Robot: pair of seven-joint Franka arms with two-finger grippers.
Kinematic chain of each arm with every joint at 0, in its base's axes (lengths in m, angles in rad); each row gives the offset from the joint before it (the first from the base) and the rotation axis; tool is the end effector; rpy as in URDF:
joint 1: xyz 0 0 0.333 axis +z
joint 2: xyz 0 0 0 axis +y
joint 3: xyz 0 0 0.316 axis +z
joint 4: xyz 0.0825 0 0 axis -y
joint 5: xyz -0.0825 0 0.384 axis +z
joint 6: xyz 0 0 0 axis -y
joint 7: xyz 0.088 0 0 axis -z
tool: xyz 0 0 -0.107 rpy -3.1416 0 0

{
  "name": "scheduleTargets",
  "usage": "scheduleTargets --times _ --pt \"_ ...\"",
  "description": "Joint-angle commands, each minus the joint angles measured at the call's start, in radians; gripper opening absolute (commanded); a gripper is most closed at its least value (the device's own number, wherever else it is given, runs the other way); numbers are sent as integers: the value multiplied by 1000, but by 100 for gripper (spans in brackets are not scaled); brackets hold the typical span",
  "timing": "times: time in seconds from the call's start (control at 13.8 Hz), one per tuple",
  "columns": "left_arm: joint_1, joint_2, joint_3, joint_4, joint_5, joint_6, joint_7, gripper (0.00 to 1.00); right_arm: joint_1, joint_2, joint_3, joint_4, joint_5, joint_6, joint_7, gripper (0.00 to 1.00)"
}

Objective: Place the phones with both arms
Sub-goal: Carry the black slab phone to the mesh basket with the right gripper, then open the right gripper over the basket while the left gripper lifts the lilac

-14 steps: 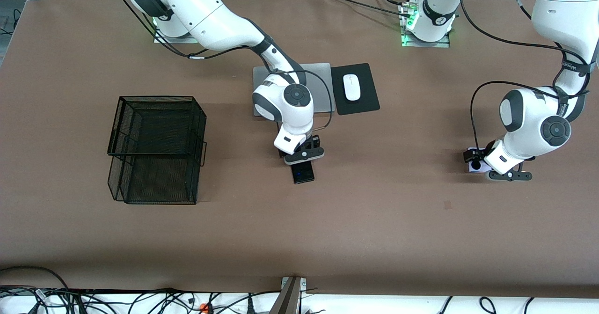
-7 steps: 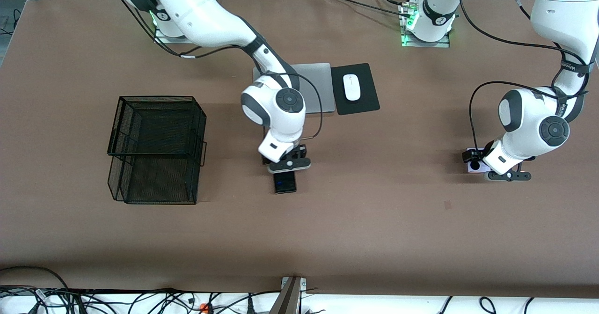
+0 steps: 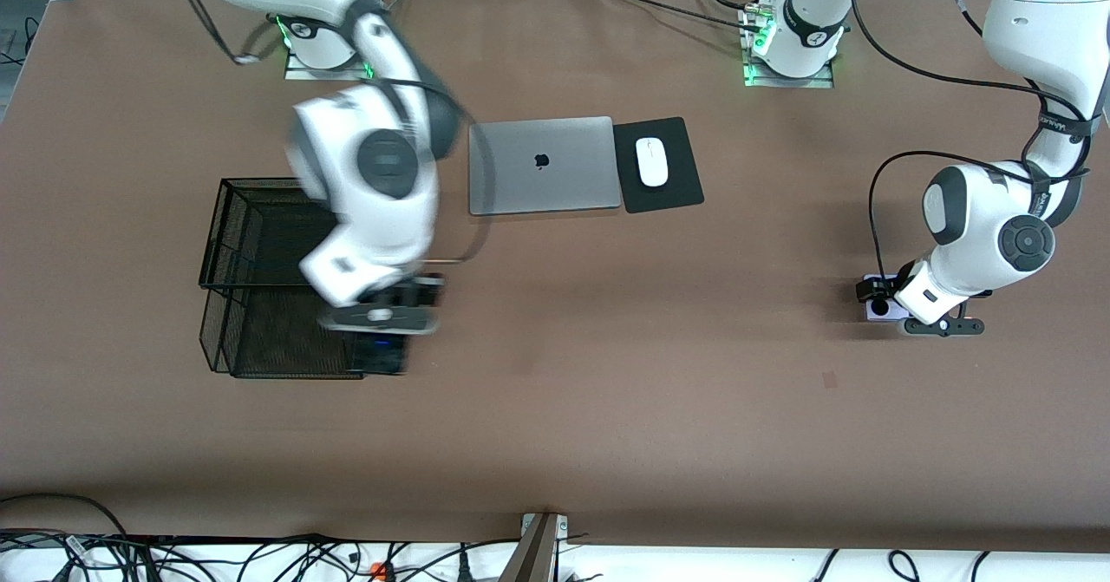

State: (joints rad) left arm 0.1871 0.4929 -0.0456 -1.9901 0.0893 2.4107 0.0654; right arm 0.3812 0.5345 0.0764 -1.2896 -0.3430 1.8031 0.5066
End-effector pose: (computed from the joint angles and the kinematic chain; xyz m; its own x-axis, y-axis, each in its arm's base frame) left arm 0.5964 0.0860 0.2064 0.9972 0.0131 -0.0742 0.0111 -0.9995 -0.0283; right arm 0.6554 0.2781 0.4422 0.9927 0.0389 0.1142 0.0071 -0.9637 0.2670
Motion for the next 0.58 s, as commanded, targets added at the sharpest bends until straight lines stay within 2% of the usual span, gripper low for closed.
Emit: scheduleTargets --times 0.0,0.22,0.29,0.51 --pt "-12 -1 3 20 -22 -24 -4 0 -141 -192 -12 -189 128 -30 -188 0" --pt "-64 4 3 24 -22 -24 -76 0 -156 -379 -136 -441 160 -5 -304 0" --pt "-87 10 3 27 -22 -21 -106 0 -156 -446 -171 -547 160 42 -336 0" --pt "-153 35 3 60 -22 -21 -215 0 -156 -600 -220 -836 162 214 -347 0"
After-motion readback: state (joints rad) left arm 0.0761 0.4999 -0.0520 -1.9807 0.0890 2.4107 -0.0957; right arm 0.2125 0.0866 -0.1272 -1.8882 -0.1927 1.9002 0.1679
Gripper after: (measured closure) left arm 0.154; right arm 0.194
